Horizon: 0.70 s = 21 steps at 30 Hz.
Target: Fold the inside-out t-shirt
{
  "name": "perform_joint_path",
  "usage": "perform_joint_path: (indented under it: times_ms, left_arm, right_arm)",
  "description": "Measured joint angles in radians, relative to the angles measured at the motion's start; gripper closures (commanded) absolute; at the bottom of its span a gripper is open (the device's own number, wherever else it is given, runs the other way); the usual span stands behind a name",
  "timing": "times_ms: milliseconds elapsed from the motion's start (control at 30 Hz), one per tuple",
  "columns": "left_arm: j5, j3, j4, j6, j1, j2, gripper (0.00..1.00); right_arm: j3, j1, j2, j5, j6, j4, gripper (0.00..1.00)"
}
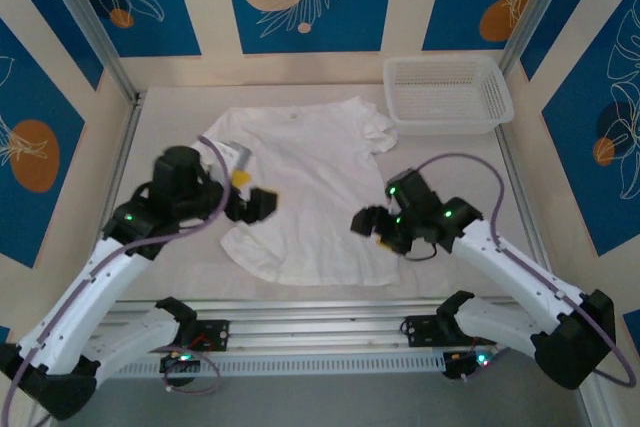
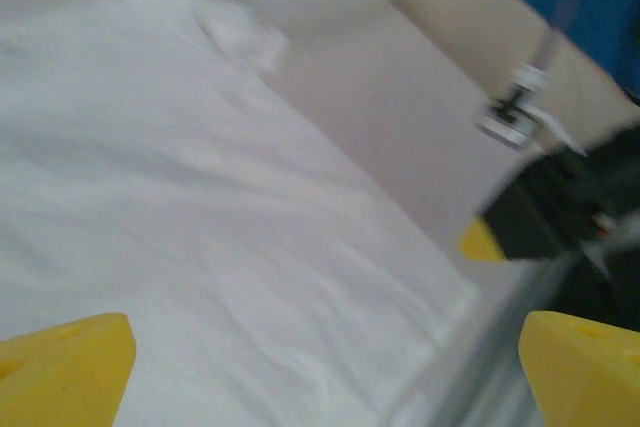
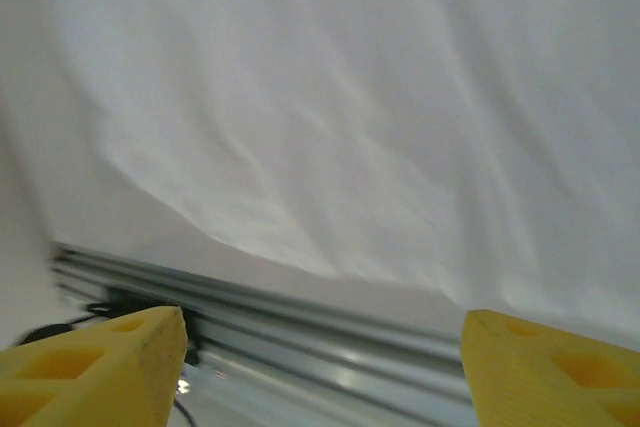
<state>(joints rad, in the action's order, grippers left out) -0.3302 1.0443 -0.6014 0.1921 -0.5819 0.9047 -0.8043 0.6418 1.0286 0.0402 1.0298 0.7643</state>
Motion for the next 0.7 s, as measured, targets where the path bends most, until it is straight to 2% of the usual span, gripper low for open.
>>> perform_joint_path:
  times_ms: [100,267,433,500,633,700]
  left_arm:
    - [0.028,-0.070,-0.021,-0.040,-0.172,0.002,0.00]
    - [0.111,-0.151,-0.016,-0.054,-0.332,0.019,0.00]
    - [0.186,-0.224,0.018,-0.053,-0.399,0.043,0.00]
    - [0.212,-0.230,0.018,-0.053,-0.412,0.056,0.00]
    - [0.249,-0.238,0.026,-0.054,-0.426,0.057,0.00]
    - [0.265,-0.251,0.038,-0.053,-0.428,0.048,0.00]
  right_arm:
    - [0.066,0.098,0.047,-0.038,0.108,0.022,0.33]
    - [0.058,0.227,0.221,-0.105,0.185,0.016,0.44]
    - [-0.014,0.295,0.414,-0.173,0.180,0.011,0.52]
    - [-0.038,0.312,0.473,-0.196,0.171,0.007,0.61]
    - [-0.049,0.335,0.526,-0.229,0.158,0.002,0.70]
    - [-0.044,0.341,0.534,-0.233,0.157,-0.012,0.79]
